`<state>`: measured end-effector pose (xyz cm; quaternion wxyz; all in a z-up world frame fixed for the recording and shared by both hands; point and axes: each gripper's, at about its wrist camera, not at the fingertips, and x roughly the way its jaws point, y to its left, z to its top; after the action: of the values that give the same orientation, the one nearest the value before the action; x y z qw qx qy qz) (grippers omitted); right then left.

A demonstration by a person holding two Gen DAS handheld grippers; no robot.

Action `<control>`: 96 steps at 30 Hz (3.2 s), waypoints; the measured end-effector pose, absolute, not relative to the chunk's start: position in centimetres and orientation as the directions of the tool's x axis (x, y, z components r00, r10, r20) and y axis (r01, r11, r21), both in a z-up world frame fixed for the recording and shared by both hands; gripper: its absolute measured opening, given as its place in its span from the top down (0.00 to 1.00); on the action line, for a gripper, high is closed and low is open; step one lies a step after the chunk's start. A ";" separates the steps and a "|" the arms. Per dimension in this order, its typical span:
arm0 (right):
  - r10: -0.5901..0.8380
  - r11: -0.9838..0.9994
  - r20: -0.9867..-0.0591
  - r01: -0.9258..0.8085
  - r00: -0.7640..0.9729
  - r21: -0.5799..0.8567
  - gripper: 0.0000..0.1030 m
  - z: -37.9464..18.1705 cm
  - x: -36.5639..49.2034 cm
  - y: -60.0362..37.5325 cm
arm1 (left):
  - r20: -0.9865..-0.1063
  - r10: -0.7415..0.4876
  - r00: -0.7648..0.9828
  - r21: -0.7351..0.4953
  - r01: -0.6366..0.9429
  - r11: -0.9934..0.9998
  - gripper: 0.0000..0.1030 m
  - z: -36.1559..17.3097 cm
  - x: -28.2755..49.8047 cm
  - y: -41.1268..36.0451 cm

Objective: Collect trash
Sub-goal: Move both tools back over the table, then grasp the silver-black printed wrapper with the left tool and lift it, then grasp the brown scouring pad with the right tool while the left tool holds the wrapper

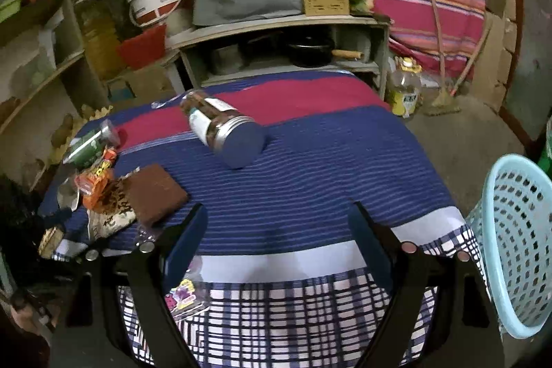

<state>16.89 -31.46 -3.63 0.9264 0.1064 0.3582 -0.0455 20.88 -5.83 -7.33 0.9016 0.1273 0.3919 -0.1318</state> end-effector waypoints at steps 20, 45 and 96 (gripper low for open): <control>0.028 0.970 -0.684 0.147 0.729 0.196 0.20 -4.4 17.9 -31.8 | -0.733 -0.259 0.629 -0.058 0.321 0.945 0.28 -7.1 26.1 -3.9; 0.052 0.986 -0.693 0.073 0.719 0.150 0.20 -4.7 18.6 -29.0 | -0.697 -0.286 0.657 -0.062 0.342 0.938 0.95 -2.4 23.2 -2.2; 0.124 0.991 -0.770 -0.110 0.626 0.070 0.50 -5.1 25.7 -19.3 | -0.626 -0.092 0.775 -0.047 0.080 0.996 0.97 1.2 21.6 6.2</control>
<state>25.69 -19.32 -5.13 0.9015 0.0083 0.4278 0.0650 21.59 6.19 1.21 0.9420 -0.0090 0.3325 -0.0455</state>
